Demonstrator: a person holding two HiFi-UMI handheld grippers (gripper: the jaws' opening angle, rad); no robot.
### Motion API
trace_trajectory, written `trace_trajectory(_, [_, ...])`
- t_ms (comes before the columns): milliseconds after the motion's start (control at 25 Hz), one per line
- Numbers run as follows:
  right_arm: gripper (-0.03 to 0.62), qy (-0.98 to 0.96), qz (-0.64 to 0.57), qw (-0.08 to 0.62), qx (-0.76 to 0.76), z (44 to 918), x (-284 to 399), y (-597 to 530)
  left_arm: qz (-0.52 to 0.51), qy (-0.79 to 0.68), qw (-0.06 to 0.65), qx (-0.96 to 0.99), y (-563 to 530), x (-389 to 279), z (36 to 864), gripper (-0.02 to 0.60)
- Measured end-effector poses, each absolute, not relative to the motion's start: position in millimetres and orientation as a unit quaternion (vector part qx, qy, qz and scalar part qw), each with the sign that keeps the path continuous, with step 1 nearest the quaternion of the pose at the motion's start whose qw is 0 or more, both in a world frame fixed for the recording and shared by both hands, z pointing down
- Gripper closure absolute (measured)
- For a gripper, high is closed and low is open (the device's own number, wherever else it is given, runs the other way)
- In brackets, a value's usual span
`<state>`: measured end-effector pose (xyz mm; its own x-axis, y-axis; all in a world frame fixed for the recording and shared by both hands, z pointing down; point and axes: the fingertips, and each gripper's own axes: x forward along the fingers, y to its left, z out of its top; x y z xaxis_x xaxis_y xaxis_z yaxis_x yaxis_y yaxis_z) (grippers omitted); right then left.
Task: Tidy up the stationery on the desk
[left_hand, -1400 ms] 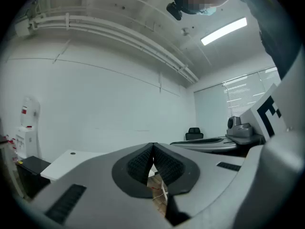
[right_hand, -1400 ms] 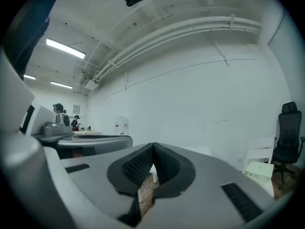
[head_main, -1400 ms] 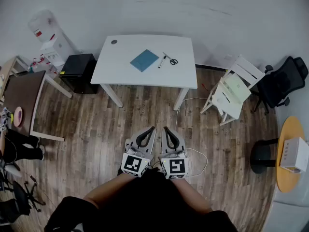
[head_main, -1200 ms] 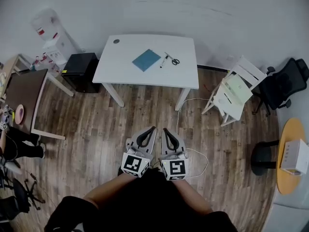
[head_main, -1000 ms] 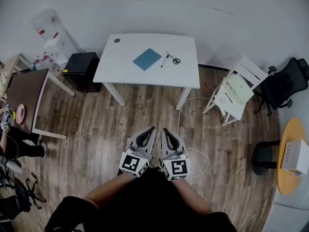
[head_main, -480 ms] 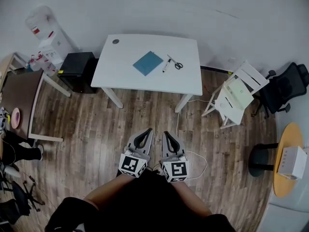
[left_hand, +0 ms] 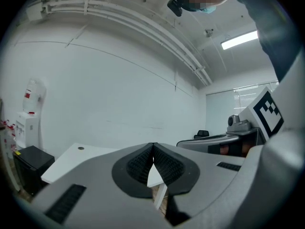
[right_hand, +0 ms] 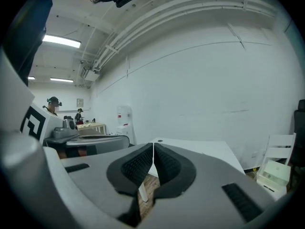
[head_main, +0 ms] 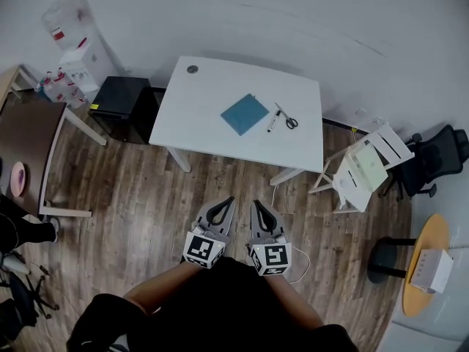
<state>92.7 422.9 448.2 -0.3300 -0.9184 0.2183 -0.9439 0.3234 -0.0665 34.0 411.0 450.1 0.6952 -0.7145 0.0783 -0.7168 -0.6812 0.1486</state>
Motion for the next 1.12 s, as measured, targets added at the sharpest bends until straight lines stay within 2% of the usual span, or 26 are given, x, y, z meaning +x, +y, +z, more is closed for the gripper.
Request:
trace_trajectory(240, [0.562,-0.811,0.102,0.084,0.571,457,45,365,0.011,-0.377,0.092,0.922,357,7,453,0.569])
trace_trajectory(560, [0.562,-0.806,0.088,0.100,0.577,455,22,318,-0.005,-0.366,0.094,0.926,304,-21,454,0.568])
trace_trajectory(840, [0.562,-0.806,0.095,0.090,0.578,462,21,285,0.002,-0.378,0.108,0.919,279,-24,470,0.569])
trace_trajectory(1120, [0.562,-0.805,0.116,0.073,0.577,477,49,251,0.026,-0.386,0.109,0.916,239,-9,487,0.569])
